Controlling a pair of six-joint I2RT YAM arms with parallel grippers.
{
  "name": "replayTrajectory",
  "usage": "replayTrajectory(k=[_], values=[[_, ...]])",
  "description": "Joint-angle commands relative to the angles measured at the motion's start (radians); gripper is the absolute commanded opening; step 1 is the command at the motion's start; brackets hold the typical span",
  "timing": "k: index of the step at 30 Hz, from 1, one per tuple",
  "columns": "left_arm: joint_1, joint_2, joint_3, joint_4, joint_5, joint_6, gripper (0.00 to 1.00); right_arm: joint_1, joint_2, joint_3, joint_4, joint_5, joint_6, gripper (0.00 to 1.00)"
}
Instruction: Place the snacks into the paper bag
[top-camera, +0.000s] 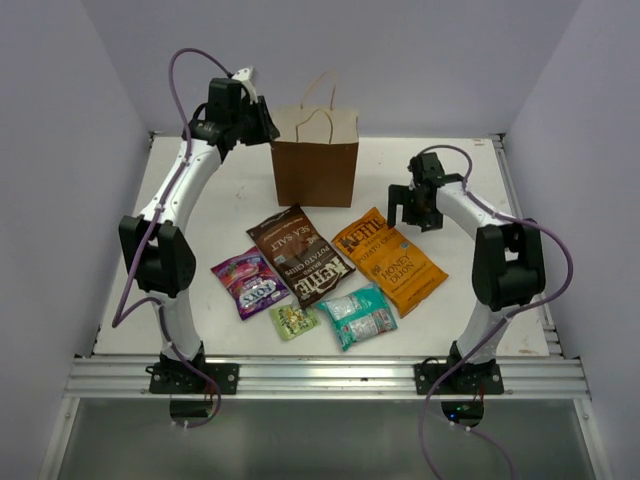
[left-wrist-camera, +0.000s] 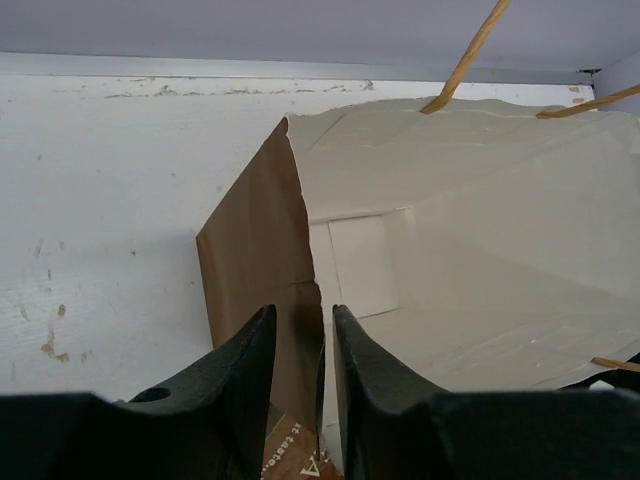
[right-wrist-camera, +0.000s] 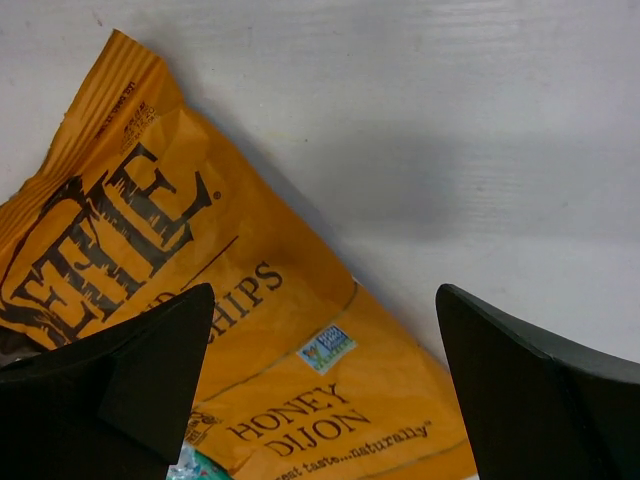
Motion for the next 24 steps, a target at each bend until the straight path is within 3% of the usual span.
replayTrajectory(k=[1, 3, 5, 9, 13, 18, 19, 20, 21, 22, 24], values=[[-0.011, 0.001, 0.045, 0.021, -0.004, 0.027, 0.31, 0.002, 0.053, -0.029, 0.152, -0.115, -0.062, 0.97], [-0.011, 0.003, 0.045, 0.021, -0.003, 0.032, 0.3, 0.002, 0.102, -0.025, 0.175, -0.148, -0.085, 0.97], [-0.011, 0.003, 0.045, 0.018, -0.006, 0.033, 0.23, 0.0, 0.13, -0.022, 0.195, -0.169, -0.113, 0.98], [-0.011, 0.001, 0.046, 0.007, -0.019, 0.045, 0.22, 0.0, 0.186, -0.011, 0.192, -0.224, -0.151, 0.96], [-0.011, 0.0, 0.047, -0.005, -0.038, 0.052, 0.22, -0.001, 0.168, -0.028, 0.187, -0.263, -0.151, 0.79], [-0.011, 0.004, 0.045, -0.015, -0.044, 0.053, 0.2, 0.0, 0.151, -0.041, 0.161, -0.325, -0.157, 0.69], [-0.011, 0.004, 0.045, -0.015, -0.044, 0.053, 0.19, 0.0, 0.15, -0.043, 0.163, -0.348, -0.154, 0.64], [-0.011, 0.006, 0.045, -0.015, -0.044, 0.053, 0.19, 0.002, 0.151, -0.044, 0.16, -0.358, -0.153, 0.48], [-0.012, 0.006, 0.045, -0.013, -0.044, 0.053, 0.19, -0.001, 0.151, -0.045, 0.155, -0.362, -0.153, 0.39], [-0.011, 0.007, 0.045, -0.013, -0.044, 0.055, 0.19, 0.0, 0.153, -0.045, 0.152, -0.372, -0.154, 0.22], [-0.011, 0.009, 0.045, -0.018, -0.047, 0.053, 0.17, 0.002, 0.156, -0.043, 0.137, -0.373, -0.156, 0.0]])
